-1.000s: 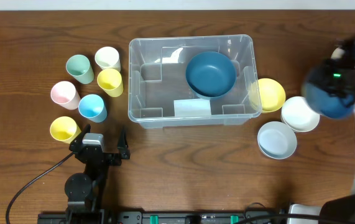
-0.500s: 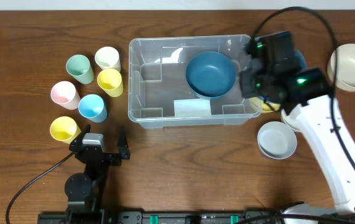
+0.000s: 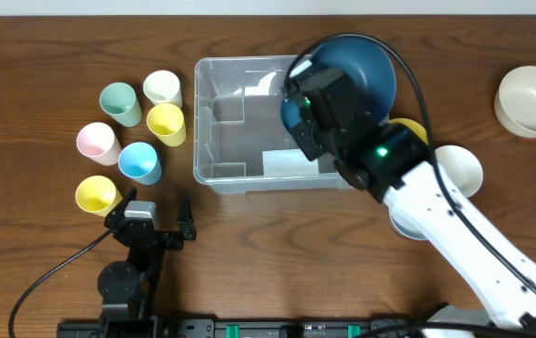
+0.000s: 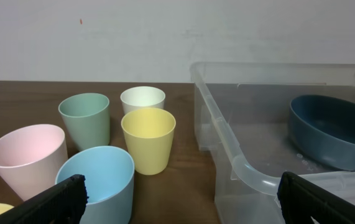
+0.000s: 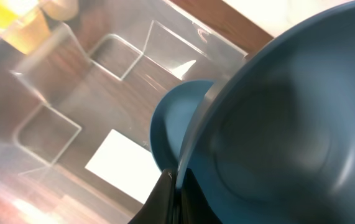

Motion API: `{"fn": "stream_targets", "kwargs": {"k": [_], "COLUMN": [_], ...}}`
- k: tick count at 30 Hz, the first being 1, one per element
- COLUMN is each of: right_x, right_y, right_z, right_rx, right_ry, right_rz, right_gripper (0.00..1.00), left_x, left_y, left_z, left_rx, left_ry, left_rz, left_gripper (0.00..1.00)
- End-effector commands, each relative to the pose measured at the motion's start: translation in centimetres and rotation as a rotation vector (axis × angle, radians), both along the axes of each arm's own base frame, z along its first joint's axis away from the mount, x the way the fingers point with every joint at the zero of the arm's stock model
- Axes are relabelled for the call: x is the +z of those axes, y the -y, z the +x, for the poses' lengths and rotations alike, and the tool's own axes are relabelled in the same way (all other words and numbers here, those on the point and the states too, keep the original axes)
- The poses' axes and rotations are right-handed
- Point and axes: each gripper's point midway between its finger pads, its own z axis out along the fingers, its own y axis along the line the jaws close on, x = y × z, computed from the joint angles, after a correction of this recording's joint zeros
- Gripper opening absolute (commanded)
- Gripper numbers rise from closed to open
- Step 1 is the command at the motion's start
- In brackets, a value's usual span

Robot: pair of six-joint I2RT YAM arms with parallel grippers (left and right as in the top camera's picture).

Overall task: Pack container
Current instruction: 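Carry the light blue bowl over and stack it in the teal bowl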

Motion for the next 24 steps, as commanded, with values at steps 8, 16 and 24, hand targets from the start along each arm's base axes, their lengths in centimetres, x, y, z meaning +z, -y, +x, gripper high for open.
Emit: {"fn": "stream_targets", "kwargs": {"k": [8, 16, 24], "right_x": [-5.4, -8.2, -10.3], "right_y": [-1.9, -2.0, -1.4], "right_z": [2.5, 3.9, 4.8], "right_rx": [0.015, 0.012, -0.011], "right_ry": [-0.062, -0.108, -0.149], "right_rz": [-0.062, -0.055, -0.055], "right_gripper": [0.01, 0.01, 0.01], "left_x": [-1.5, -1.5, -1.5], "left_y": [0.1, 0.1, 0.1], "left_z": [-0.1, -0.1, -0.1], "left_rx": [-0.009, -0.009, -0.009], "left_ry": [-0.042, -0.042, -0.042], "left_rz": [0.009, 0.009, 0.009], "left_gripper": [0.98, 0.98, 0.98]}}
